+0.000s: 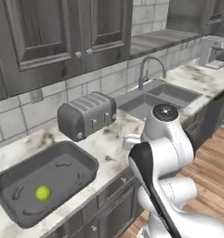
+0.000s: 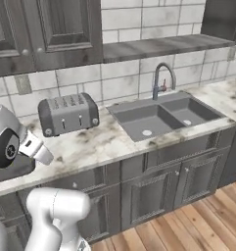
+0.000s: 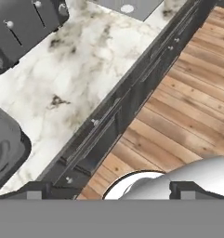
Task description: Pick up both pears from the fridge and place them inside the tupperware on the counter.
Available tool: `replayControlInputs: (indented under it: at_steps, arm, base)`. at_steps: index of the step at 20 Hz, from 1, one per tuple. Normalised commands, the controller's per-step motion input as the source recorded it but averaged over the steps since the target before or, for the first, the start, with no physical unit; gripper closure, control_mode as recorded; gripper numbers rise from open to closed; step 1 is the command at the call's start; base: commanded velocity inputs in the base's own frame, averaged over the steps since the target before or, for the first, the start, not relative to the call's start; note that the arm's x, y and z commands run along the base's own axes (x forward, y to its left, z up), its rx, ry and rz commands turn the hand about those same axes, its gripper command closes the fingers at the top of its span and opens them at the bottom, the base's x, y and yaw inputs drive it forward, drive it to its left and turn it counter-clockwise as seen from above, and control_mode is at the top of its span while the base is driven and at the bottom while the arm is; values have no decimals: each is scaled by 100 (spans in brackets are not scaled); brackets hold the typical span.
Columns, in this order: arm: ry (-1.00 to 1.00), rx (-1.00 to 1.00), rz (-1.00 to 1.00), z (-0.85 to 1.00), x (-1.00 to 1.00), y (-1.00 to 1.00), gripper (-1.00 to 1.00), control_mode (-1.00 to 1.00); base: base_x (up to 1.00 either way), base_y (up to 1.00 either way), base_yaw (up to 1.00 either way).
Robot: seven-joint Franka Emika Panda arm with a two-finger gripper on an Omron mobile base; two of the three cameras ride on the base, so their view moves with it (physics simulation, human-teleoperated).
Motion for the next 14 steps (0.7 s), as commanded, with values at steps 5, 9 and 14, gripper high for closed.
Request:
replayControlInputs:
  at_steps: [5, 9, 14]
  arm:
    - [0, 0, 0, 0, 0, 0, -100, 100]
    - [0, 0, 0, 0, 0, 0, -100, 100]
    - [0, 0, 0, 0, 0, 0, -100, 100]
  base:
    - [43, -69, -42]
    - [59, -74, -29]
    - [54, -85, -19]
